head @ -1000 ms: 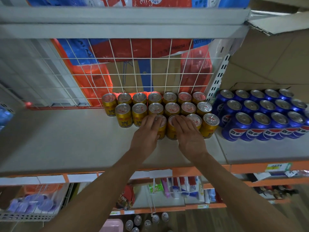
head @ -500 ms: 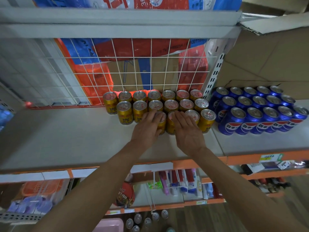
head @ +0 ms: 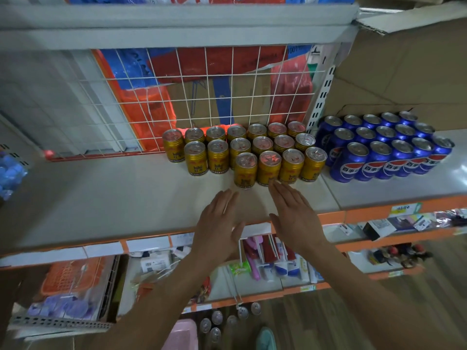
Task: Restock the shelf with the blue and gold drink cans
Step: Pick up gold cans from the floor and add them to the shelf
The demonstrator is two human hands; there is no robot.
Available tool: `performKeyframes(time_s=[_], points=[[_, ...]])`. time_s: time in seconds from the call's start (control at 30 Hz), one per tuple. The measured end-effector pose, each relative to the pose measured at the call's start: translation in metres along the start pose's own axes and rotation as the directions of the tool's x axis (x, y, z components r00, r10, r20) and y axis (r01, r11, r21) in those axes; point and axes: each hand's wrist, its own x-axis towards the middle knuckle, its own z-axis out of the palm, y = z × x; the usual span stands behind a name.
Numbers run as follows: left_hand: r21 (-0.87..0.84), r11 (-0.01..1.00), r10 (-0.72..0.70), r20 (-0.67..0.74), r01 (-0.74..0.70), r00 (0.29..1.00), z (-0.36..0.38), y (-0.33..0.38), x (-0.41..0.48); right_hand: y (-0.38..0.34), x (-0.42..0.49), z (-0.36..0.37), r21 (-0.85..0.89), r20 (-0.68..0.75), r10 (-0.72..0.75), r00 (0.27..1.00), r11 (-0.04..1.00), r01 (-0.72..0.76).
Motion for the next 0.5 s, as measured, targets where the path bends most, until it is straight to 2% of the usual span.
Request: performKeyframes(time_s=[0.3, 0.5], points=[[-0.087, 0.994, -0.067, -0.032, 0.064, 0.997, 0.008, 0.005, -0.081, -0.039, -0.066, 0.020, 0.130, 0.013, 0.048, 0.999, 0.990, -0.049], [-0.020, 0.978, -0.202, 0.115, 0.206, 0.973, 0.041, 0.006, -0.150, -0.046, -0.118, 0.055, 0.183, 0.146, -0.045, 0.988, 0.983, 0.018]])
